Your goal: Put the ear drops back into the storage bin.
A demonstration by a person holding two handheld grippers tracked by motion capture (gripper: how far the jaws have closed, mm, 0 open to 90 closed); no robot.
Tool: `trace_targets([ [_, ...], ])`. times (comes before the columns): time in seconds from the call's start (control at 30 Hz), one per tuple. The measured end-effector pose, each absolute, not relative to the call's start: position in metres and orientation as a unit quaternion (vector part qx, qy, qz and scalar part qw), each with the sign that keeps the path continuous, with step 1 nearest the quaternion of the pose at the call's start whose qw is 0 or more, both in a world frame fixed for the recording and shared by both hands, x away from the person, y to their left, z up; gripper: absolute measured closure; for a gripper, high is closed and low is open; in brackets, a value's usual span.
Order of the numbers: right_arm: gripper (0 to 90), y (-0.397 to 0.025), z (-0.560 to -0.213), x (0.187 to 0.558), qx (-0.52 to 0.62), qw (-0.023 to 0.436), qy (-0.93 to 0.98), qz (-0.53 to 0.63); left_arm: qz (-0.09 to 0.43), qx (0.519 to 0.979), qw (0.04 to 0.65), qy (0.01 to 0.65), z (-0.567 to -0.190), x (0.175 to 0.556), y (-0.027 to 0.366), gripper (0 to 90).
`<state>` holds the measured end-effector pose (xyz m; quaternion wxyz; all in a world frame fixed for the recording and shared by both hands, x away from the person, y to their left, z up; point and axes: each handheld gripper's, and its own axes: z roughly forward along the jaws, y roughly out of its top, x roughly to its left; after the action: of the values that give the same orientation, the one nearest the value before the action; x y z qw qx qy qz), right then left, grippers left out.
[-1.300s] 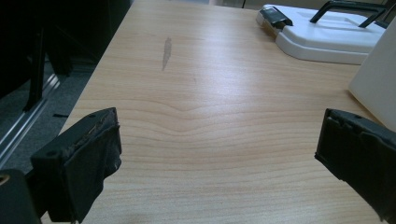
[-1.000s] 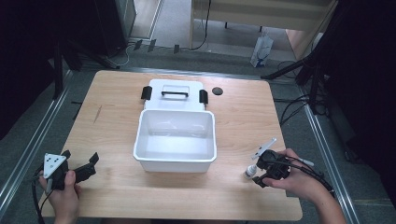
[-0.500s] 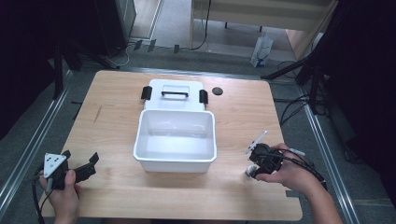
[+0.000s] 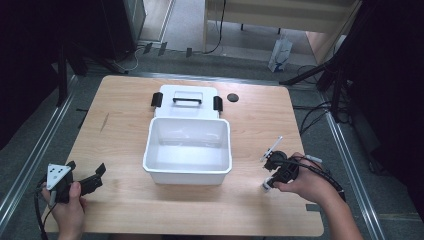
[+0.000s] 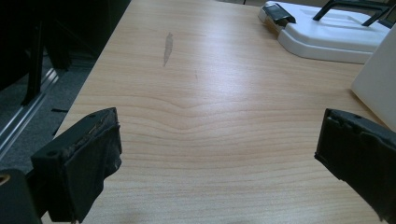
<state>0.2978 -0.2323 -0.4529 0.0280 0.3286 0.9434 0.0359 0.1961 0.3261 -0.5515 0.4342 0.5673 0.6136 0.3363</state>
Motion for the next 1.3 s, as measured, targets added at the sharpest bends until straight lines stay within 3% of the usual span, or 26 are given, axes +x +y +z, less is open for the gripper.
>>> trace_targets([
  [0.6,72.1,-0.224,-0.425,0.307,0.337,0.058,0.938,0.052,0.334,0.567,0.435,0.614,-0.552,0.196,0.327,0.9],
  [1.3,72.1,-0.190,-0.350,0.319,0.292,0.077,0.949,0.086,0.333,0.564,0.438,0.616,-0.552,0.197,0.328,0.9],
])
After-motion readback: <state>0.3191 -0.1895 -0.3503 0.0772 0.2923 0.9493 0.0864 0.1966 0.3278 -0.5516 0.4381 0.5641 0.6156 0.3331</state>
